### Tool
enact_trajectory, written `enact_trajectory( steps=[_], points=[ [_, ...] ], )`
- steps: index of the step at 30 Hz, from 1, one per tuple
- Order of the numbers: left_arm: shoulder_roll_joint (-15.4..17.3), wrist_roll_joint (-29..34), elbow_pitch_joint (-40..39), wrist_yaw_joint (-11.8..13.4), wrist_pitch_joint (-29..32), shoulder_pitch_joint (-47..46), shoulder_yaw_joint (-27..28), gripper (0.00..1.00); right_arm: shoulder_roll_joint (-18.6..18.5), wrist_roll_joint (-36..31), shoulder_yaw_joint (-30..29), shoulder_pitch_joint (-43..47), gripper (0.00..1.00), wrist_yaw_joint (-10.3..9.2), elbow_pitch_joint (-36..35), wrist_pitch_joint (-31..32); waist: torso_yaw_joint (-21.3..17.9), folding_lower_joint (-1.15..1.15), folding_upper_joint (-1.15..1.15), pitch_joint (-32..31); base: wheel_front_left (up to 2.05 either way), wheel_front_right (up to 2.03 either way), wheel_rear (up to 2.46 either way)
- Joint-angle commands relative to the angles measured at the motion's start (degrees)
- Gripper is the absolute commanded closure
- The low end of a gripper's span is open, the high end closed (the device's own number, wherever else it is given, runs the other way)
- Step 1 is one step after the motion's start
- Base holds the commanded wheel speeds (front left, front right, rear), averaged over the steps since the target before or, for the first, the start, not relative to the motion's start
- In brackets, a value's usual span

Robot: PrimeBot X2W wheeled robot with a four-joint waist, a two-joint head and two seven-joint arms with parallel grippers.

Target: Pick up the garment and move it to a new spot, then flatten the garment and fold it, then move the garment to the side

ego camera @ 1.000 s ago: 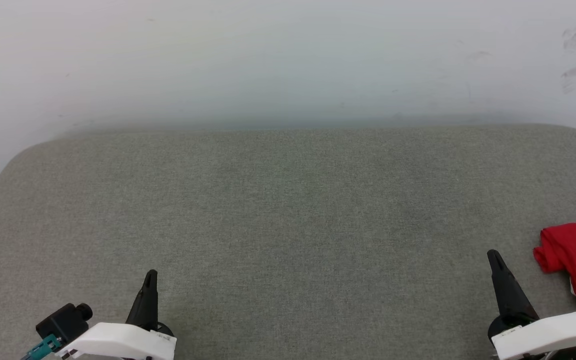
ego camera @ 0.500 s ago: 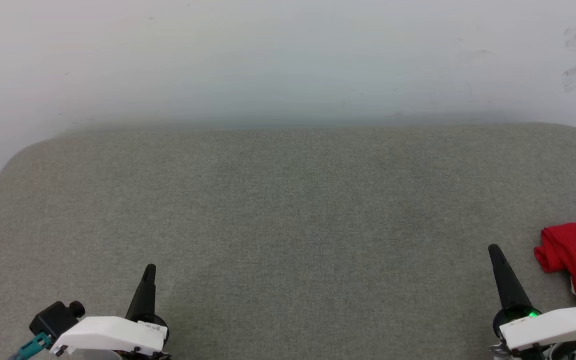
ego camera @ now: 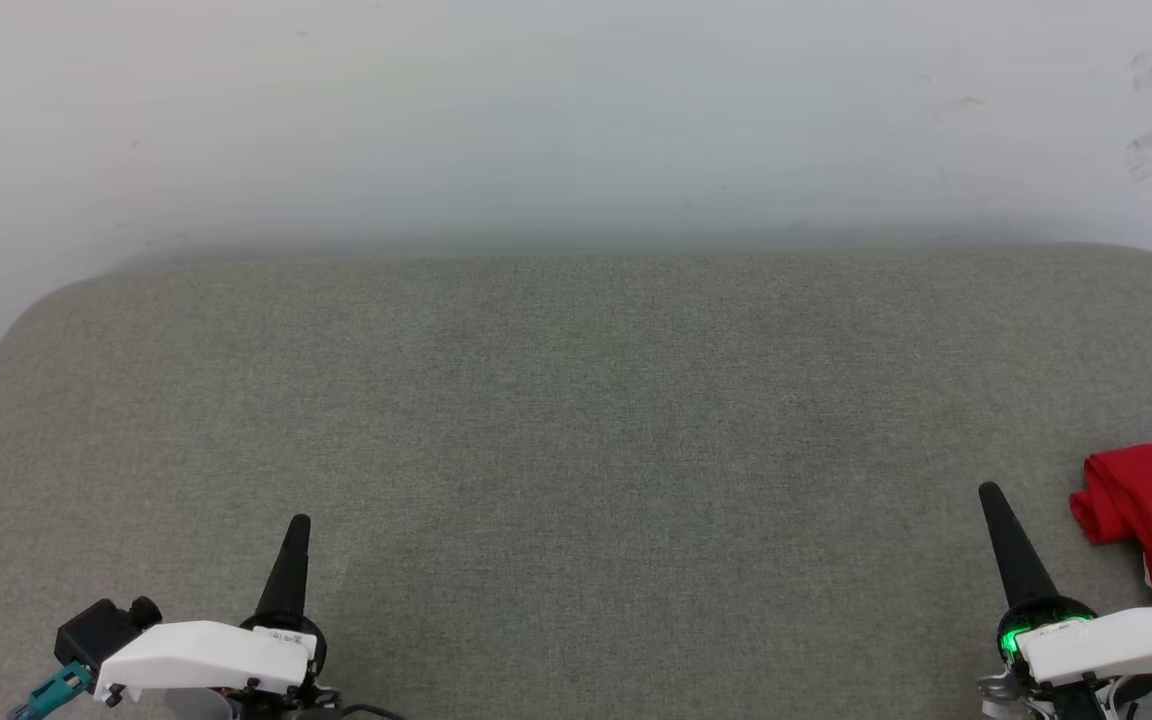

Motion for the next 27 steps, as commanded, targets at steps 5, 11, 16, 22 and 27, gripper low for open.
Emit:
enact_trajectory(
  steps=[5,11,16,22,27],
  points=[
    [-0.2,-3.2,-0.1,-0.4,1.0,-1.6,0.7,1.00,-0.4,3.6,-0.2,-2.0,1.00,-0.01,0.5,0.3,0.0,0.00,-0.01,0.1,0.00,0.00,0.00],
    [-0.4,-6.4,0.1,-0.6,1.8,-2.1,1.2,1.00,-0.4,6.9,-0.4,-2.6,1.00,-0.01,1.3,0.6,0.1,0.00,-0.01,0.2,0.00,0.00,0.00],
    [-0.5,-8.9,0.2,-0.8,2.5,-2.4,1.5,1.00,-0.3,9.5,-0.5,-3.0,1.00,-0.01,1.9,0.9,0.1,0.00,-0.01,0.2,0.00,0.00,0.00],
    [-0.6,-11.7,0.4,-1.1,3.3,-2.7,2.0,1.00,-0.3,12.5,-0.7,-3.7,1.00,-0.01,2.7,1.2,0.1,-0.01,-0.01,0.3,0.00,0.00,0.00],
    [-0.8,-13.9,0.6,-1.2,3.9,-3.0,2.3,1.00,-0.2,14.9,-0.8,-4.0,1.00,-0.01,3.3,1.5,0.1,-0.01,-0.01,0.4,0.00,0.00,0.00]
  ],
)
